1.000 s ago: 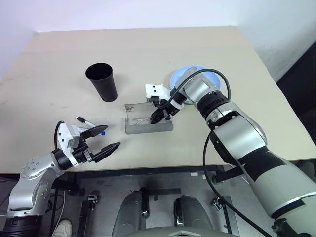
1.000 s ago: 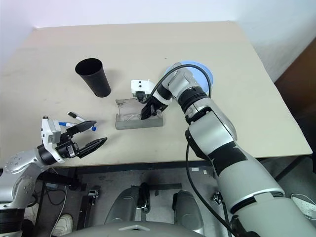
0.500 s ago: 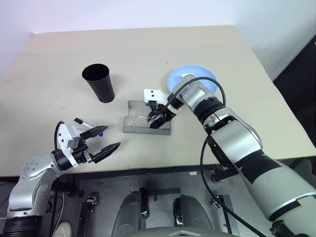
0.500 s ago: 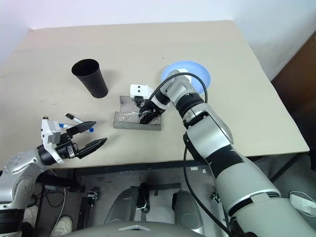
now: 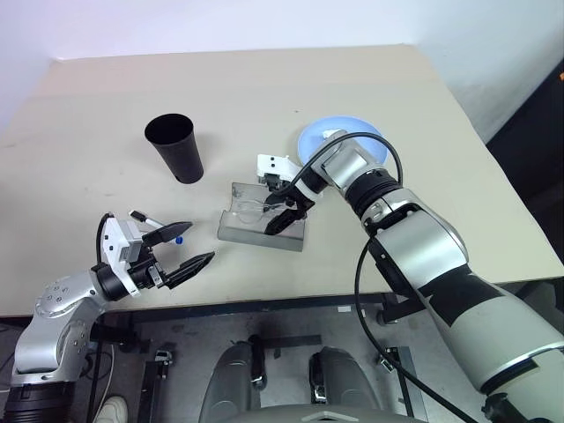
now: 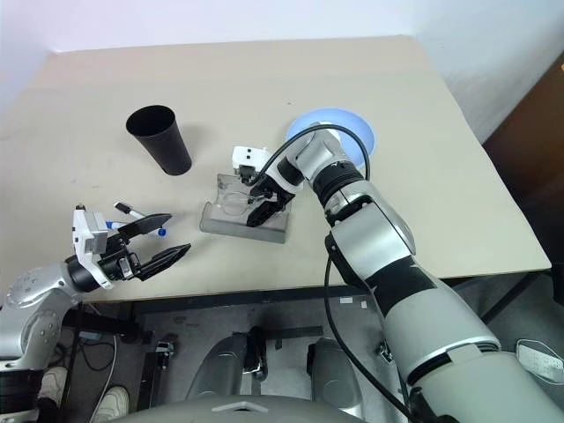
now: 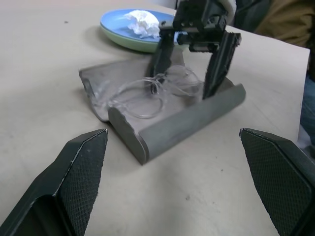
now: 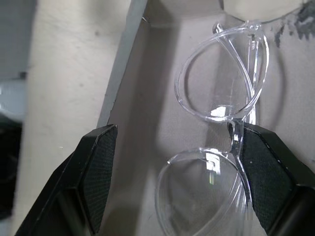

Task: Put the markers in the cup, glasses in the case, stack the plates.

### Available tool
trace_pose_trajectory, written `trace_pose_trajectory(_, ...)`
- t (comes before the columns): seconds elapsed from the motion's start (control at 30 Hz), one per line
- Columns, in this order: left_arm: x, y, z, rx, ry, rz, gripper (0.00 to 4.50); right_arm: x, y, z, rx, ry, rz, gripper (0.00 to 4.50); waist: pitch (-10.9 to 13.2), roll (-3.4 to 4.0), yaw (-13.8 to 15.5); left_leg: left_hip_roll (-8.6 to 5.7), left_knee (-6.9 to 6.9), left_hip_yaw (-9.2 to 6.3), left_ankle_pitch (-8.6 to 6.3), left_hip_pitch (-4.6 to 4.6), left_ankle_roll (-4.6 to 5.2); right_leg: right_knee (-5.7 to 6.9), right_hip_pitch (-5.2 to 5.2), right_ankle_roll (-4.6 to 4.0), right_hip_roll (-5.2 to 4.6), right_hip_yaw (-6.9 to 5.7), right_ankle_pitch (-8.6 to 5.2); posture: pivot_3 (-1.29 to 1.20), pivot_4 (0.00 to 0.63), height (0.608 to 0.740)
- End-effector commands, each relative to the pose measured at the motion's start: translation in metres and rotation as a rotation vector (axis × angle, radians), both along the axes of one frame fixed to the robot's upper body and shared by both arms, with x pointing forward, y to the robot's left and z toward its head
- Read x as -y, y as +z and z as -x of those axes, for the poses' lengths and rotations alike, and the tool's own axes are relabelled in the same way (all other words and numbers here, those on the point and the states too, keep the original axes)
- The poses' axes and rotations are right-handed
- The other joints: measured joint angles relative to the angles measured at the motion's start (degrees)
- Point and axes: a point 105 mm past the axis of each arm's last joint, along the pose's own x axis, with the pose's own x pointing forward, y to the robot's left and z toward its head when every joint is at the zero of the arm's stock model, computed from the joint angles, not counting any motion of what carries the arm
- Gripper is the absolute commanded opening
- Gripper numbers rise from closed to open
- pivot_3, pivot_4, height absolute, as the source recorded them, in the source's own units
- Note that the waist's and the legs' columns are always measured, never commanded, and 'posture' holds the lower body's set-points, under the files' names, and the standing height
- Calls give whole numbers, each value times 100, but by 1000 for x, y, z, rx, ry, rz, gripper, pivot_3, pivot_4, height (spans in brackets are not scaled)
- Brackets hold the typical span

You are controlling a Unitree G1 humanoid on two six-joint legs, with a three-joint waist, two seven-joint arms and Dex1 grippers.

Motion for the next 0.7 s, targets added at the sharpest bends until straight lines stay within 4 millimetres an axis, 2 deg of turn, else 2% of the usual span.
trace_pose_trajectory(0.03, 0, 9, -1, 31, -4, -15, 4500, -12, 18, 2, 7, 20, -37, 3779, 0, 0, -1, 0, 0, 0, 0, 0, 0, 0, 0, 0, 0, 0, 0, 0, 150, 707)
trace_pose_trajectory(0.2, 1, 13, -2, 33, -4, -16, 4500, -11, 17, 1, -3, 3, -27, 3779, 0, 0, -2, 0, 0, 0, 0, 0, 0, 1, -1, 0, 1, 0, 0, 0, 150, 707)
trace_pose_trajectory(0.43, 8, 17, -3, 32, -9, -18, 4500, -14, 29, -3, 6, -48, -66, 3779, 0, 0, -2, 0, 0, 0, 1, -1, -1, 1, -2, 0, 0, 0, 0, 0, 150, 707)
trace_pose_trajectory(0.7, 28, 37, -7, 44, -24, -16, 4500, -13, 30, -2, -14, -58, -48, 3779, 0, 0, 4, -1, 3, 0, 2, 0, -2, 2, 3, 0, 0, 0, 0, 0, 150, 707)
